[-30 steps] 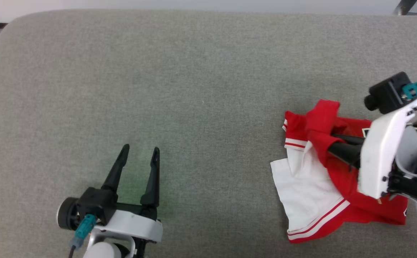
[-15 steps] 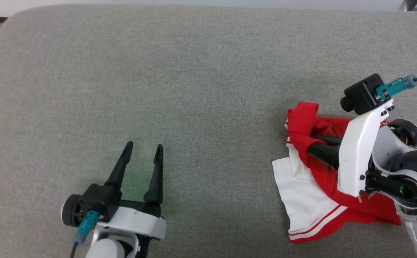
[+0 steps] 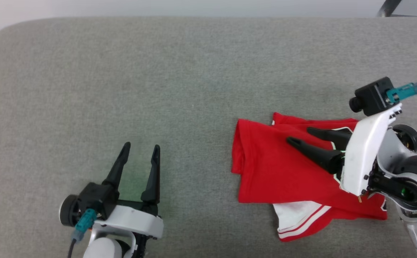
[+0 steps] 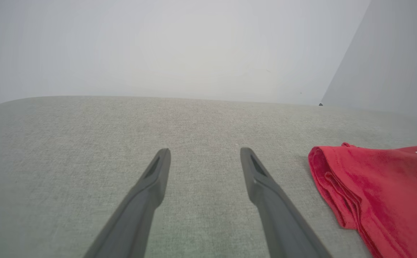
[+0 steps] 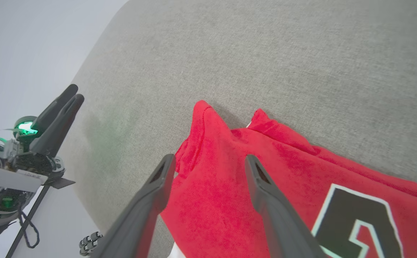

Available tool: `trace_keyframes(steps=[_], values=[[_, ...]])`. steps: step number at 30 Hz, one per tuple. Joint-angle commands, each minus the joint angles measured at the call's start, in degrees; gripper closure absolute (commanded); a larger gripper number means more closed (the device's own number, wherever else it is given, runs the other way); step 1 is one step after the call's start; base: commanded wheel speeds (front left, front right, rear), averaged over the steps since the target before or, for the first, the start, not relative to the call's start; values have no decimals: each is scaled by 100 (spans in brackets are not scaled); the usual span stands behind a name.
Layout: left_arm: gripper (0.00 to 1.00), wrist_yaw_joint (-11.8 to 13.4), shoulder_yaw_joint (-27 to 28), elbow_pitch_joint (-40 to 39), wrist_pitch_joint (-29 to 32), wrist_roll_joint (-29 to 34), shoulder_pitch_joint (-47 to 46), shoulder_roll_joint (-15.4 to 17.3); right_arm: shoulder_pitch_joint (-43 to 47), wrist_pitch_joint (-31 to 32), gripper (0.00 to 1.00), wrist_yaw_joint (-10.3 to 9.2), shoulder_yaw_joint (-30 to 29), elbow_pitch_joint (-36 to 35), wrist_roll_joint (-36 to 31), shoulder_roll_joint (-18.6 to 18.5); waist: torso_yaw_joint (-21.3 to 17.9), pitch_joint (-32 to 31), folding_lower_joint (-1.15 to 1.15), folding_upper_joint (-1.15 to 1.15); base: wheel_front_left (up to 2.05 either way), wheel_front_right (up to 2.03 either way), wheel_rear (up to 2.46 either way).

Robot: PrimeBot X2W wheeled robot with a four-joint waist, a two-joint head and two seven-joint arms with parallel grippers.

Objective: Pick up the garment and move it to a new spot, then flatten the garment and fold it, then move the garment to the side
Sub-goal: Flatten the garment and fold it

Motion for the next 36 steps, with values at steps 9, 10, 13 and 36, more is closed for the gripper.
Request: trace_keyframes(steps=[9,10,13,36], values=[[0,-107,106,314,-12,4,-130,56,420,-1248,0,-10,-375,282,-646,-417,-355,-343,0,0,0,0,0],[0,-115,121,357,-12,-7,-138,72,476,-1472,0,-10,-411,331,-755,-471,-388,-374,0,0,0,0,0],[0,-119,177,487,-11,-38,-198,134,667,-2139,0,-10,-516,518,-1046,-544,-477,-450,0,0,0,0,0],[0,-21,624,90,-12,39,1014,216,2440,-5279,0,-10,-896,827,-1519,-479,-721,-1267,0,0,0,0,0]])
